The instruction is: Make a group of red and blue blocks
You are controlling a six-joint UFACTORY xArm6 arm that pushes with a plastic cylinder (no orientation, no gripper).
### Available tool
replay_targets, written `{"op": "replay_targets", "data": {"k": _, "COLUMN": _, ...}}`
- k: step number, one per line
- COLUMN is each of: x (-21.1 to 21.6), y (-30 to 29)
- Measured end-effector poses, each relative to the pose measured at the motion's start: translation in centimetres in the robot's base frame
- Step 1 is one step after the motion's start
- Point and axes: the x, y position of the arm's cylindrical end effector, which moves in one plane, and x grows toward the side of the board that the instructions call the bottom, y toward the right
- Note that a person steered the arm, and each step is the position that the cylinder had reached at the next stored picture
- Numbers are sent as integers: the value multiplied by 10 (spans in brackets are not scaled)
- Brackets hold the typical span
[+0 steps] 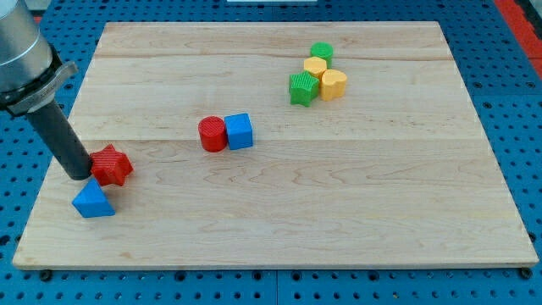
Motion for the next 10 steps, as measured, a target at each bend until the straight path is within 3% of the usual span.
{"op": "replay_targets", "data": {"k": 1, "x": -38, "y": 3}}
{"op": "replay_targets", "data": {"k": 2, "x": -48, "y": 31}}
{"op": "replay_targets", "data": {"k": 4, "x": -23, "y": 51}}
{"op": "replay_targets", "data": {"k": 6, "x": -17, "y": 246}}
{"op": "replay_targets", "data": {"k": 7, "x": -69, "y": 300}}
{"op": "replay_targets", "data": {"k": 10, "x": -73, "y": 133}}
